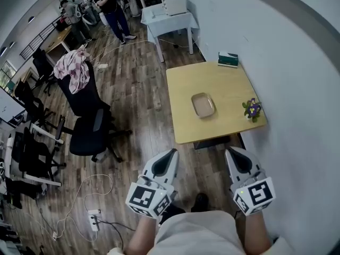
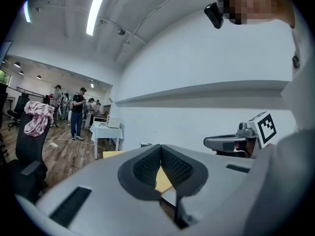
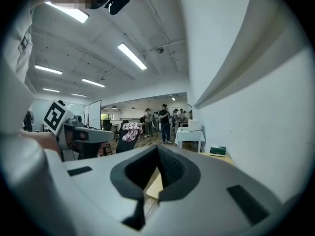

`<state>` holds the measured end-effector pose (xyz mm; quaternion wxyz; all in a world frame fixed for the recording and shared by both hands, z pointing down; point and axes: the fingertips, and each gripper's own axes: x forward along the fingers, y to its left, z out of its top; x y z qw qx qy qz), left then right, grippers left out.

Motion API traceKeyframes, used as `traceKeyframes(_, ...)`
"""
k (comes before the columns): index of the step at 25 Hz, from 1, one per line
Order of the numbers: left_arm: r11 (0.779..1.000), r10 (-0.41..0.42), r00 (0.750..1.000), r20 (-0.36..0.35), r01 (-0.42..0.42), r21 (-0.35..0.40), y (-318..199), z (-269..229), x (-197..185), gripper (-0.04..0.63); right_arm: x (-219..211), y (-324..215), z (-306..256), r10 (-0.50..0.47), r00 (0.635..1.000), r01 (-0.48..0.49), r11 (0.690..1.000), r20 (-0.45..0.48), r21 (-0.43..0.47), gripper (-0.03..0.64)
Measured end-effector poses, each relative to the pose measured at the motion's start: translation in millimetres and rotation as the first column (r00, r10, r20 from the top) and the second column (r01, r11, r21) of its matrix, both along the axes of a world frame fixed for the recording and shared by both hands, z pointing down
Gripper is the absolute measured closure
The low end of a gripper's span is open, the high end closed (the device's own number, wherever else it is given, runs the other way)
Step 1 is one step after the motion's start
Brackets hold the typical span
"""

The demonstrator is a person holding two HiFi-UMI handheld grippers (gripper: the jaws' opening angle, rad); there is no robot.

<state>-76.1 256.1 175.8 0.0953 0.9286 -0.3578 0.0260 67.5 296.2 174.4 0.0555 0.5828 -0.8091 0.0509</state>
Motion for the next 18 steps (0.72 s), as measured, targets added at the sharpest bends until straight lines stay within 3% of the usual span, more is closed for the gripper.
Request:
traceKeyframes(14, 1.0, -0.019, 1.0, 0.013, 0.019, -0.013, 18, 10, 8, 0.591, 3, 12, 13, -0.036, 0.999, 0.037, 0.999, 0.036, -0.027, 0.608)
traceKeyframes(18, 1.0, -0.024, 1.0, 0.011, 0.024, -0.019, 16, 13, 7, 0.589, -2, 9, 17, -0.057, 0.998, 0.058, 0.997, 0.025, -0.043, 0.565)
